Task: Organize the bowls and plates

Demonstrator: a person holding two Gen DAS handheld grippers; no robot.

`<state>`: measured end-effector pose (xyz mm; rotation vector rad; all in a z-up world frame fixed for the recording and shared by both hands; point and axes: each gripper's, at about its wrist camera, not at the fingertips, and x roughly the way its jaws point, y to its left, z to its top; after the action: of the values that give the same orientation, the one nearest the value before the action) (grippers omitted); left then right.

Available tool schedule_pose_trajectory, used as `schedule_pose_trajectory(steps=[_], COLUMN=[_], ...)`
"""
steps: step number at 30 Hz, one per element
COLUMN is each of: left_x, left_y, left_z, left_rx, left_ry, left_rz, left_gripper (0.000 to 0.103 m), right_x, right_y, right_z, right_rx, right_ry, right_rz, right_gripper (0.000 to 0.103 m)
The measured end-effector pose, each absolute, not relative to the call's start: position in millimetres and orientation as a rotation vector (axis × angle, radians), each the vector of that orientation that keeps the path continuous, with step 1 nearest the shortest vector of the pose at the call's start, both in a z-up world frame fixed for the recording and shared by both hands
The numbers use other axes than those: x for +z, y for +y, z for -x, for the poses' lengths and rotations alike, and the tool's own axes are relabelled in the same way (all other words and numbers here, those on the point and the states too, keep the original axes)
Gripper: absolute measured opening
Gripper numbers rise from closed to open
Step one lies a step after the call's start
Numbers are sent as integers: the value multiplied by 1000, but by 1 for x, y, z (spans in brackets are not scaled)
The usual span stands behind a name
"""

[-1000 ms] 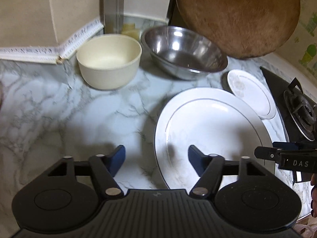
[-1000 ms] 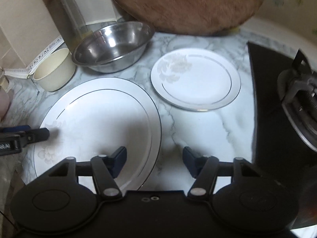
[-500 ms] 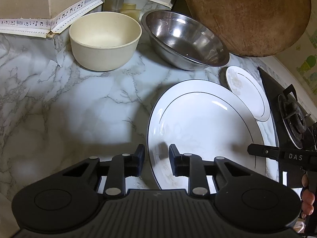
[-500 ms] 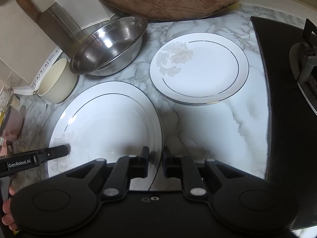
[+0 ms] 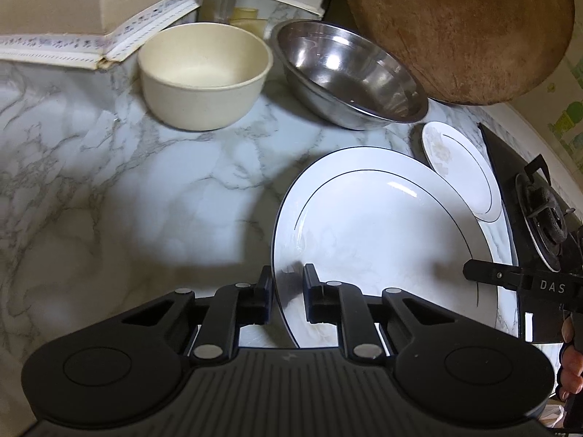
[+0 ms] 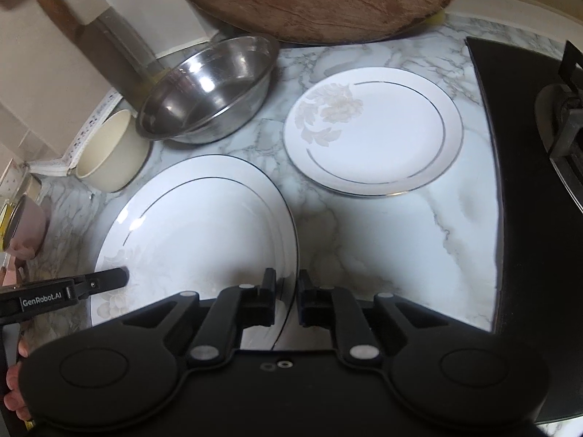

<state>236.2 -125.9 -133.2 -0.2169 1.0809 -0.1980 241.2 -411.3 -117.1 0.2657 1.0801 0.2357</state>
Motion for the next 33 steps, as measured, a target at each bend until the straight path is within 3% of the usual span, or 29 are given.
schedule_pose_trajectory(steps=[19,33], left_x=[-125,-131], left_y=[-46,-40], left_z=[-208,-204], left_rx=[-35,-14], left_ry=[1024,1019], left_rz=[218,226], left_gripper=[15,15], right_x=[-117,-122], right_y=[-326,-311], right_z=[-245,-245], right_rx=[407,406], right_ry=[1065,1060], right_rz=[-198,-169], right_gripper=[11,12])
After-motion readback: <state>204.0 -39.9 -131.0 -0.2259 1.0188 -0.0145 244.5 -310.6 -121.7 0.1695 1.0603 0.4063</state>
